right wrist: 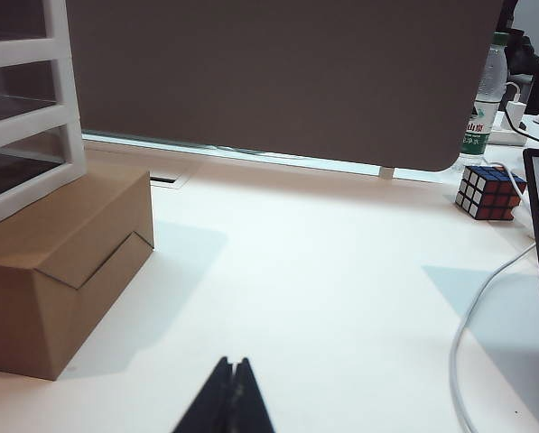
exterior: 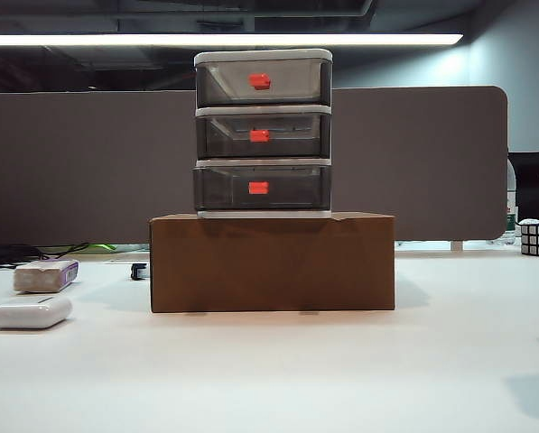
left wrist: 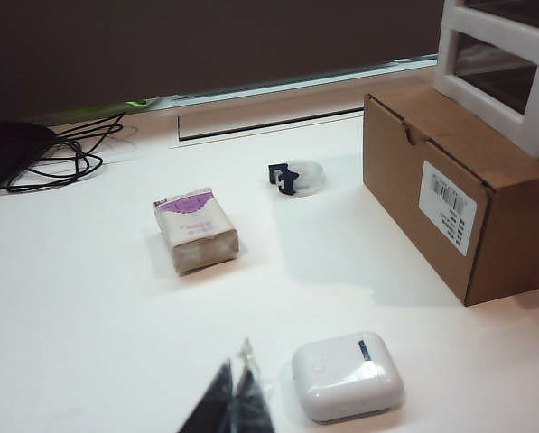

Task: Open the third layer of the drawer on the table, pick up the earphone case on the table and put it in, and finally close the drawer.

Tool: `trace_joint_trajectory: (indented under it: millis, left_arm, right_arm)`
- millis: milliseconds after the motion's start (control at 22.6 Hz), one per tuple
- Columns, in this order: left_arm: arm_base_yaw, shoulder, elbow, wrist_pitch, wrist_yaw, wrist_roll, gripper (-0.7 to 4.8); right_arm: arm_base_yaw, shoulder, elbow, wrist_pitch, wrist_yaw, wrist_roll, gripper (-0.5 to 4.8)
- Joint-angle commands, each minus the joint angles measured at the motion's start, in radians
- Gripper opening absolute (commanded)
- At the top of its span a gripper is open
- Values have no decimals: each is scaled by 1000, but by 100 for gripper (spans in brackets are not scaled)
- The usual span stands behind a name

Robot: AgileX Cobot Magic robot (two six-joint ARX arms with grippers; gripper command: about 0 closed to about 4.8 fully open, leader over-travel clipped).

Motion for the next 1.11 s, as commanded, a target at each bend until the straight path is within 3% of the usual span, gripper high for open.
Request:
trace_joint_trajectory:
  millis: [44,310,355,443,488,532,665,842,887,1020,1108]
  left_arm:
    - [0,0,3,9,27,-1,-5]
    - [0,0,3,11,98,-22,-5]
    - [0,0,3,24,161,-82,-5]
    - [-7,0,4,113,395,-282,-6]
    - [-25,0,4,162,451,-332,-5]
    - [-48,1,4,183,448,-335,-6]
    - [-179,8,4,204,287,-327,-6]
    - [-483,131,4,286,59,-334,-6]
    - [-580,203,3,348,-21,-334,-6]
    - [-750,392,3,597,-165,-325,-5]
    - [-763,452,4,687,-226,-328,-5]
  right_arm:
    - [0,-2,-6,10,-1,2,-1]
    - [0,-2,-6,11,-34,26,-1]
    - [1,-2,-6,13,-92,84,-1]
    - [4,-2,-6,26,-348,281,-1]
    - [13,-2,-6,26,-462,327,-1]
    - [22,-2,-6,24,-488,331,-1]
    - [82,-1,-6,50,-493,331,-1]
    - [197,1,-6,122,-435,334,-3]
    - [234,1,-6,118,-374,334,-3]
    - [309,2,-1,95,-287,324,-4]
    - [327,3,8,60,-285,324,-5]
